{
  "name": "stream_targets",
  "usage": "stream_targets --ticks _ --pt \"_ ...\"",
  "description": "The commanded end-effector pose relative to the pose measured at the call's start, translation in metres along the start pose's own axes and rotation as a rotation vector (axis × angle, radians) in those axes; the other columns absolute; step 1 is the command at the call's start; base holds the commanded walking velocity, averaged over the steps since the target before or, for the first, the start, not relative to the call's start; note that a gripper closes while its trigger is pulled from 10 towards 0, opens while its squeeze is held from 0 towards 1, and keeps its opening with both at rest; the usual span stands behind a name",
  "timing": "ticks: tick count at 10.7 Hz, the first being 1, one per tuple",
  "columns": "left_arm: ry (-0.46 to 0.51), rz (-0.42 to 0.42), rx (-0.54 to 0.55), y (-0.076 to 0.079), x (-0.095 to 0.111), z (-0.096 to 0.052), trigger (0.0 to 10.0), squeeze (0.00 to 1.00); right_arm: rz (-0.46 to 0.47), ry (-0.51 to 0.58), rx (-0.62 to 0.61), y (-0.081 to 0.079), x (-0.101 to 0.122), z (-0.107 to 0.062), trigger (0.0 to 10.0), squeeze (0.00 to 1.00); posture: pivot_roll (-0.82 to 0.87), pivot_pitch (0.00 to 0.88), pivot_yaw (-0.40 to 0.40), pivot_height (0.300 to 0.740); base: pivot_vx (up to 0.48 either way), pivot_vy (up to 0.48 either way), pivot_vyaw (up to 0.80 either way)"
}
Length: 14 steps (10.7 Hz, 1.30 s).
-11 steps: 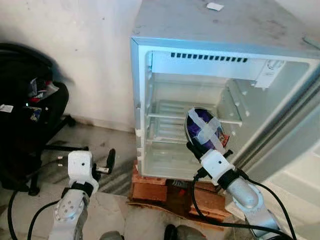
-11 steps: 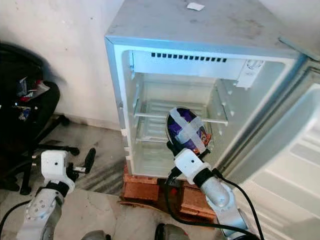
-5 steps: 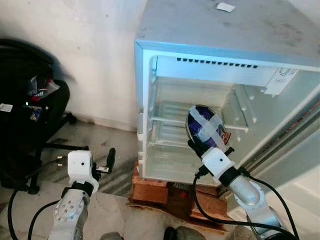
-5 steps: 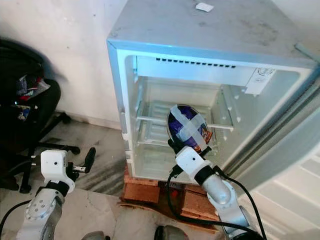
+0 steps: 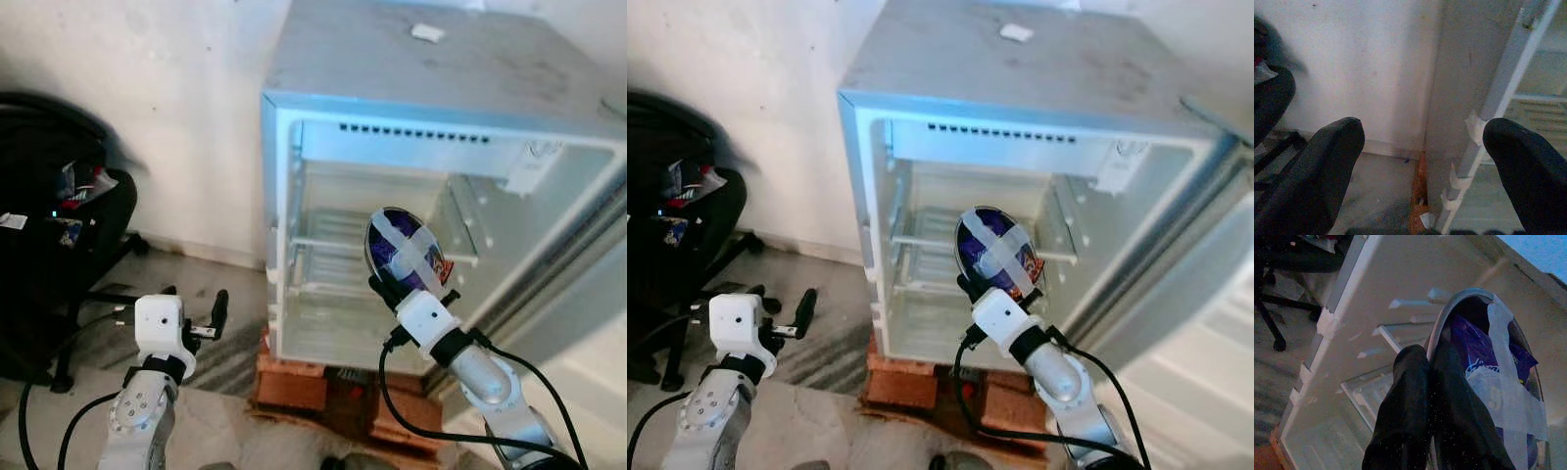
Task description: Restocking fridge
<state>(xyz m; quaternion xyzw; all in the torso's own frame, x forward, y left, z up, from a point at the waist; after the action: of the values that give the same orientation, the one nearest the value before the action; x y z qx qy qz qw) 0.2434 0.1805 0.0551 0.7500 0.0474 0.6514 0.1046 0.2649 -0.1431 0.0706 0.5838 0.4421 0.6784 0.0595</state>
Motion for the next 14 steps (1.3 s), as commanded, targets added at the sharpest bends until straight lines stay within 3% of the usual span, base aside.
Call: stream_targets --ticks 1,7,12,14 --pt "0.002 0.005 0.007 -0.001 0.002 0.002 10.0 0.0 -0.006 0.02 -0.007 0.004 0.004 0.002 10.0 0.0 0.09 0.065 -0.061 0.74 0.398 0.0 0.0" --pt "0.006 0.018 0.001 -0.001 0.003 0.004 10.0 0.0 -0.016 0.026 0.006 0.002 0.005 0.004 10.0 0.0 0.09 0.07 -0.059 0.74 0.37 0.0 0.0" --pt "-0.024 0.018 0.016 -0.002 -0.002 0.001 10.0 0.0 0.0 -0.031 0.028 0.0 -0.006 0.005 10.0 0.0 0.11 0.087 -0.068 0.74 0.0 0.0 0.0" --pt "-0.053 0.021 0.026 0.0 -0.005 -0.007 10.0 0.0 0.011 -0.044 0.101 -0.003 -0.011 0.019 10.0 0.0 0.14 0.112 -0.081 0.74 0.0 0.0 0.0"
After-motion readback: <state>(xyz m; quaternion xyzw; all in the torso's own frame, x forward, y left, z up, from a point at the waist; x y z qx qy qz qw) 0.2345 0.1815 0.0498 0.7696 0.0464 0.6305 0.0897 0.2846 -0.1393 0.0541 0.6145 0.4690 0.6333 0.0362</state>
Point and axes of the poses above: a point about 5 cm out from each wrist's last joint towards the gripper, its own z axis pointing out of the wrist towards the gripper, its own x axis along the axis of the wrist's last joint, y = z × x, the point moved 2 cm from there along z, pointing out of the wrist towards the gripper, and after that the axes turned 12 degrees about -z, right-handed, at the moved point
